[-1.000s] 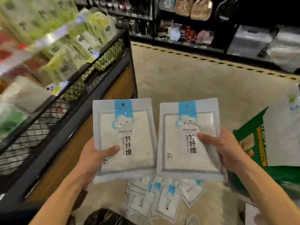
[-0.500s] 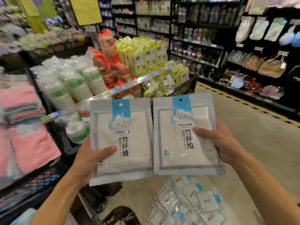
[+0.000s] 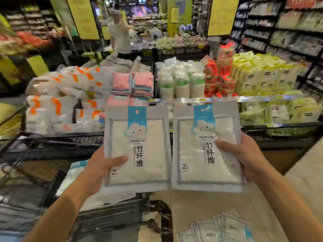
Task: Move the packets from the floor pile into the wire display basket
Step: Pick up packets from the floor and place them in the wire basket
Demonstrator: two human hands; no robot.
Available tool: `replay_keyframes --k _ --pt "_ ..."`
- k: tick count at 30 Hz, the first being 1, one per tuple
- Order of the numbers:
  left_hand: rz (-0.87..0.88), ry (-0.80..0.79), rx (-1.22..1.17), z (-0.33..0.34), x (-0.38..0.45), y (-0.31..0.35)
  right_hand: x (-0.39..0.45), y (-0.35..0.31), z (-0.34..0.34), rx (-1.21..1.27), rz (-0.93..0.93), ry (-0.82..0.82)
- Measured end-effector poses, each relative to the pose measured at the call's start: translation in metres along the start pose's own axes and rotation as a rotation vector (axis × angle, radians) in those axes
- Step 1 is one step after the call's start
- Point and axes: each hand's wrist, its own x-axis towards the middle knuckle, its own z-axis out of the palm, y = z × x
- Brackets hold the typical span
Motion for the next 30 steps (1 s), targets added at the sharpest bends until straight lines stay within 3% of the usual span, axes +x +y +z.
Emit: replay_keyframes --k 11,20,25,30 --pt "-0.034 0.280 -0.119 -0.195 -0.117 -0.024 -0.020 0.046 0.206 -0.103 0.066 -0.340" --pt "-0.095 0.383 -0.180 -0.325 -0.155 -0.044 -0.026 0.106 0.344 -0.072 0.160 -0.407" --pt "-0.122 0.351 -0.195 -0.359 -0.138 -0.059 -0.010 0.129 0.377 -0.080 0.218 -0.377" --pt "-0.190 0.418 -0.158 -0.378 -0.097 -0.073 0.032 0.157 0.396 -0.085 0.253 -0.351"
